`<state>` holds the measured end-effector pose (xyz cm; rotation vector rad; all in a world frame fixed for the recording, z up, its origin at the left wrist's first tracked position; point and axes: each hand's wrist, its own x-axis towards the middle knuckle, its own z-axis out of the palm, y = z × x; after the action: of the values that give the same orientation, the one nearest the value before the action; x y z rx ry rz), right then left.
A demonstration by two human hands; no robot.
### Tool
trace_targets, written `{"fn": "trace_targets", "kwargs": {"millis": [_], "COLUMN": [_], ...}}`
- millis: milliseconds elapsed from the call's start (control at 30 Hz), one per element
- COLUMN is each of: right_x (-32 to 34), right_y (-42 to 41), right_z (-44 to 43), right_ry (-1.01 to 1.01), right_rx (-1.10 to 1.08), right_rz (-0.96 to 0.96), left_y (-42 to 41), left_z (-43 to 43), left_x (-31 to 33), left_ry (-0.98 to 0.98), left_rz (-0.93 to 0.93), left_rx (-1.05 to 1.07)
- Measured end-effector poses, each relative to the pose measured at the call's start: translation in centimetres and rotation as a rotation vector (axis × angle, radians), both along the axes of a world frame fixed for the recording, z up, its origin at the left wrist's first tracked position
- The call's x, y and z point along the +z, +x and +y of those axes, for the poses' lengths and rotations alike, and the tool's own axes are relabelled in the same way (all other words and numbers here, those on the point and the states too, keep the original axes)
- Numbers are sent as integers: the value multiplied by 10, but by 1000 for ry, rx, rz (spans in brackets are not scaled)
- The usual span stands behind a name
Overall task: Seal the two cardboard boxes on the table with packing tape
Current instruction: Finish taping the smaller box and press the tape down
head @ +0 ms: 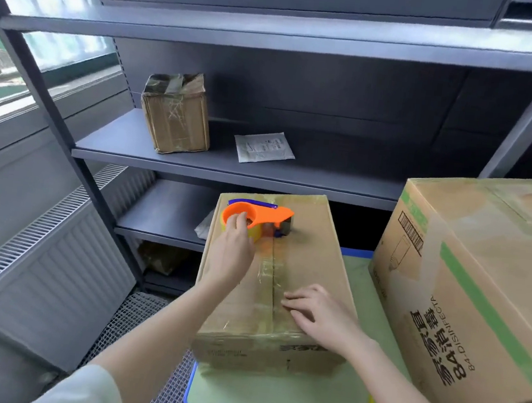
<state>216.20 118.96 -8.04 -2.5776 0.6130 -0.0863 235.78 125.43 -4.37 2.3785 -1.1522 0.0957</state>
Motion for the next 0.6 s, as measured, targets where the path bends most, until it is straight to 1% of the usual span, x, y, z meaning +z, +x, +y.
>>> {"fn": "trace_targets", "kwargs": {"millis": [167,300,433,533,600], "right_x": [-8,-11,-12,-9,-8], "right_y": [-6,-6,-4,-1,2], "right_z": [1,3,1,-2,-4], "right_ry": [86,90,101,147,122], "right_rx": [-11,-22,-34,-63,-98], "right_rz": [-36,-68,-103,-102,-114], "left_y": [17,23,28,30,31], "left_z": [-32,-37,-35,-23,-15], "left_x": [-2,-3,2,5,10], "left_ry": [215,311,287,169,88], "left_rz": [50,-15,-20,106,203], "left_rx": [82,78,74,-14,-110]}}
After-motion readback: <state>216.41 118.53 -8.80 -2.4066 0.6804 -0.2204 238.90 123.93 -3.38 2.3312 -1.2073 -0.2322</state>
